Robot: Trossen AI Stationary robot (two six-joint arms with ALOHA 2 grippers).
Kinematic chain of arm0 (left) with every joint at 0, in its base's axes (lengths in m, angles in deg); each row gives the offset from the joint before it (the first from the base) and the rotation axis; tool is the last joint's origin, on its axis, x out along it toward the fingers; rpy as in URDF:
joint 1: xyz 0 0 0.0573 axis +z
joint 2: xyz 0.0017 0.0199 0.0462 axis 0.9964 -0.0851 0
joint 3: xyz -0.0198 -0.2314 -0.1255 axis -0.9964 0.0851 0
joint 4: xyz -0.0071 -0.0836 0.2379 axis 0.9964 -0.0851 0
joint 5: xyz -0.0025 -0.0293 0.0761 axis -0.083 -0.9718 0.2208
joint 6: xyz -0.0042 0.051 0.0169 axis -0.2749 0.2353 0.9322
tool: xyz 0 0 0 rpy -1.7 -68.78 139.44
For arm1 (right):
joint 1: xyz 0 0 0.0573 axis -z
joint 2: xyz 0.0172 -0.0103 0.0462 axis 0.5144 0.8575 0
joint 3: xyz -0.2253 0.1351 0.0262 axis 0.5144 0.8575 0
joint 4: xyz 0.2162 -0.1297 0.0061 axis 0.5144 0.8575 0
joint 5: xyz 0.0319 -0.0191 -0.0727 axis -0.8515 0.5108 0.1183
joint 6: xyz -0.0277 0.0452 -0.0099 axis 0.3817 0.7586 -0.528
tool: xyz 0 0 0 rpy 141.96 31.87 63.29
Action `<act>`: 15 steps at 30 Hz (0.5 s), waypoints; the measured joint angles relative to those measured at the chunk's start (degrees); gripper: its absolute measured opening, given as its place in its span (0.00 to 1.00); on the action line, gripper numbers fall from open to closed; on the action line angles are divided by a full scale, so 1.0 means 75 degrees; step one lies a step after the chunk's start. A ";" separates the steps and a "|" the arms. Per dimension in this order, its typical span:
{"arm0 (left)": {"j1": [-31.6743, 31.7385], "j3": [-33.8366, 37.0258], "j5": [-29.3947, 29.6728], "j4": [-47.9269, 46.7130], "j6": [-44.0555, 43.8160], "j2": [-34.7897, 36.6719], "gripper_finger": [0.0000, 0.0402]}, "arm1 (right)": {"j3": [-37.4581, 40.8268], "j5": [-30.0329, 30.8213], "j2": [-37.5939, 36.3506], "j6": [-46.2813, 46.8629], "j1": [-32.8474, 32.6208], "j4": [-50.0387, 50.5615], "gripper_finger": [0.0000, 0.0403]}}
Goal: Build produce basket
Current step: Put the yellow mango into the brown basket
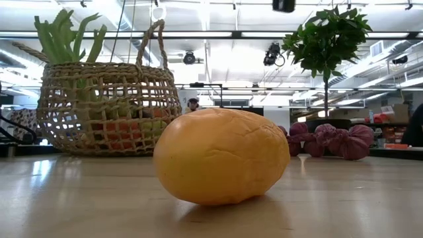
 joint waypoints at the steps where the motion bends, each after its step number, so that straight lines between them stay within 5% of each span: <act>1: -0.0113 0.0000 0.0029 0.0226 0.0006 -0.0107 0.50 | 0.0000 -0.0015 -0.0096 -0.0059 -0.0108 0.0217 0.68; 15: -0.1608 0.0003 0.0003 0.0693 -0.1852 -0.2365 0.50 | 0.0000 0.1107 -0.1079 -0.0048 -0.1746 0.2697 0.67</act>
